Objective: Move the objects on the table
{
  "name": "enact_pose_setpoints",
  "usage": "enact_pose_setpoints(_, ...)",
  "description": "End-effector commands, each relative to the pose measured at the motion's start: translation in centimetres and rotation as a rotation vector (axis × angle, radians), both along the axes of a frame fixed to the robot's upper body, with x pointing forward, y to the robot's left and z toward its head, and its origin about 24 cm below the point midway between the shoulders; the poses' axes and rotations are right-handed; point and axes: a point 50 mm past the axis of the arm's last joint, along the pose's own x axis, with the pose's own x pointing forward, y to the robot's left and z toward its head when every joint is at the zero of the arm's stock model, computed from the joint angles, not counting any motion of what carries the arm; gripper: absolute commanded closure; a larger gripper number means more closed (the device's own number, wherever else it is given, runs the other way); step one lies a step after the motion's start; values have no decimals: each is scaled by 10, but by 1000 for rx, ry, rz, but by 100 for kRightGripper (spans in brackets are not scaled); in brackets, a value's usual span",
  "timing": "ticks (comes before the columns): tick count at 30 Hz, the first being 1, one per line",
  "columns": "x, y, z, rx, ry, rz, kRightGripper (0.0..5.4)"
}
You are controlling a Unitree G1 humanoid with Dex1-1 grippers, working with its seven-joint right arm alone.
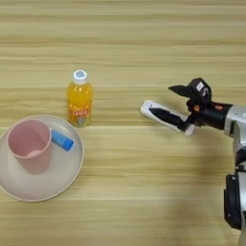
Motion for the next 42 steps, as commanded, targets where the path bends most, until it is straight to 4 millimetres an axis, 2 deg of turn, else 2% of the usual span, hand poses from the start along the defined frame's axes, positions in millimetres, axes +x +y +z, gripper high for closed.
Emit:
enact_pose_setpoints(1,16,-9,39,-75,-131,-38,3)
enact_pose_setpoints(17,15,-12,22,-160,-62,-113,3)
enact_pose_setpoints(40,14,-12,8,-144,-3,-182,3)
enact_pose_setpoints(42,13,-11,7,-144,0,-183,26)
